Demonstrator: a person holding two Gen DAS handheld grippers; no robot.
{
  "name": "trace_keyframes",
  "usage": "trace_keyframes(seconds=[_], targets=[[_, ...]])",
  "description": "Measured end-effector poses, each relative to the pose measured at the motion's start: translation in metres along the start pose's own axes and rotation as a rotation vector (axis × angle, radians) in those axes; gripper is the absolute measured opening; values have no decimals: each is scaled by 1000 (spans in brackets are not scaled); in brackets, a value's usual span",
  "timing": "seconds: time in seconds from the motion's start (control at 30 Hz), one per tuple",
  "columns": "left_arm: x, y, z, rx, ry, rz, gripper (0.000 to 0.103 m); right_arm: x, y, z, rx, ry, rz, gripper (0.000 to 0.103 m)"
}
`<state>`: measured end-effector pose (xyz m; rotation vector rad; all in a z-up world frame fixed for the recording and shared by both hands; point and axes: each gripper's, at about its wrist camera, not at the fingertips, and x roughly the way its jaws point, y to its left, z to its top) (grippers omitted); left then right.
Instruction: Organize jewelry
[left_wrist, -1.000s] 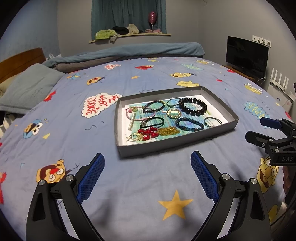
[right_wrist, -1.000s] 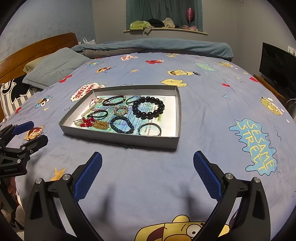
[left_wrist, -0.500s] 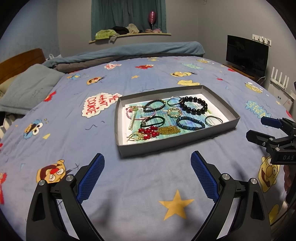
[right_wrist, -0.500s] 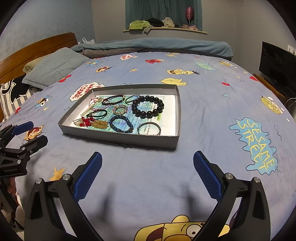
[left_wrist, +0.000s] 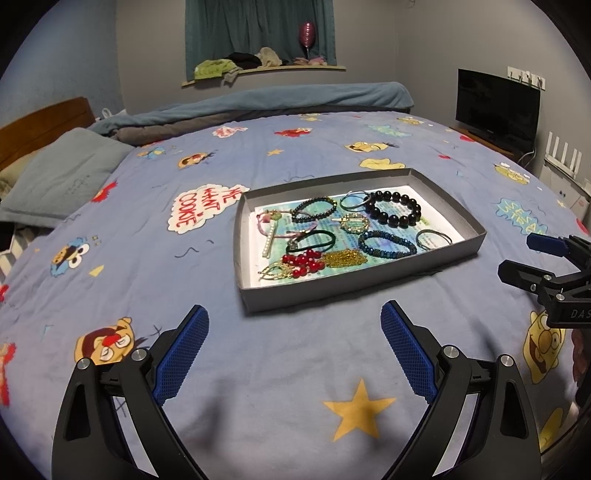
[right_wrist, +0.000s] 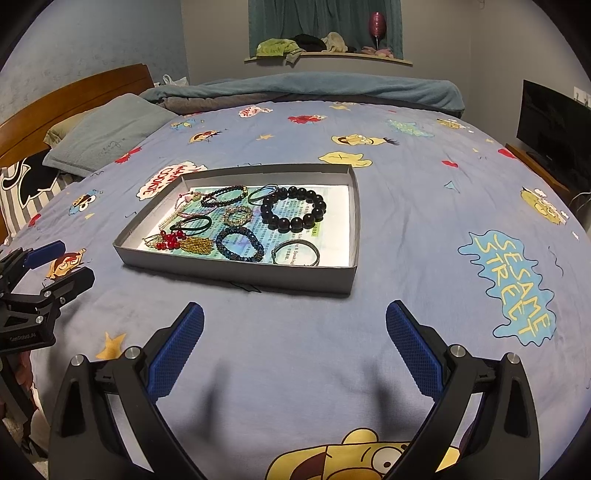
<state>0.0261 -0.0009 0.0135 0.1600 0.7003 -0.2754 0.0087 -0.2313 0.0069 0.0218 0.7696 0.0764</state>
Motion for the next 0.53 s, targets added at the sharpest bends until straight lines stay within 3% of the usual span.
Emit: trace_keyframes(seconds=[0.2, 0.53], targets=[[4, 1, 0, 0, 3, -22, 94, 0, 0, 1, 0, 0, 0, 97], [14, 2, -1, -5, 49, 3, 95, 5, -3, -2, 9, 7, -1, 97]])
